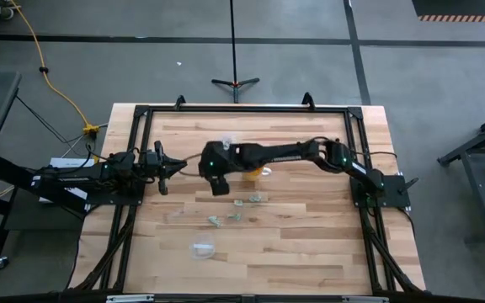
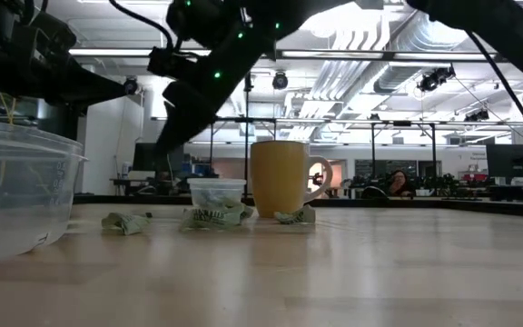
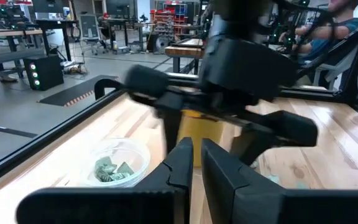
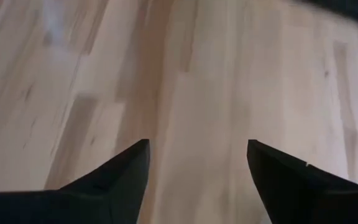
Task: Pick and place items into bin
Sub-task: Put the light green stevia packet into the top transparent bin
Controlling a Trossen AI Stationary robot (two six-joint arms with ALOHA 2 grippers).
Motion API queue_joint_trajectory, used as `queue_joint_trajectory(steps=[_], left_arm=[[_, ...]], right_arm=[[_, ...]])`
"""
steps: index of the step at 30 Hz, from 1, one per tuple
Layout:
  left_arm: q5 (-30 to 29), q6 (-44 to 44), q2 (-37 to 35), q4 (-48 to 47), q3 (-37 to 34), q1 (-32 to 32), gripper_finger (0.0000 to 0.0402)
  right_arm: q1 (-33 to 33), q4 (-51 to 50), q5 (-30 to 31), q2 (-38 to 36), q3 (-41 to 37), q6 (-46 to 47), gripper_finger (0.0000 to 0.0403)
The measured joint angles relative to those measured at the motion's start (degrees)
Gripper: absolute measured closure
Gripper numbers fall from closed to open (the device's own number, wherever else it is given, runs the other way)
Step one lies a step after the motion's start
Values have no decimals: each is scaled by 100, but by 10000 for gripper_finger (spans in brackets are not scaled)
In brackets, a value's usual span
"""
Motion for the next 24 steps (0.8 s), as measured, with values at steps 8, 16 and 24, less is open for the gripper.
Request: queue_joint_trajectory(steps=[8, 16, 24], left_arm=[[1, 0, -1, 0, -1, -1, 334], [2, 0, 0, 0, -1, 1, 334], [2, -1, 1, 0, -1, 1, 334]], right_arm=[[511, -1495, 472, -46, 0, 685, 167], [877, -1945, 331, -125, 2, 1133, 197], [1048, -2927, -12, -197, -2, 1627, 217]])
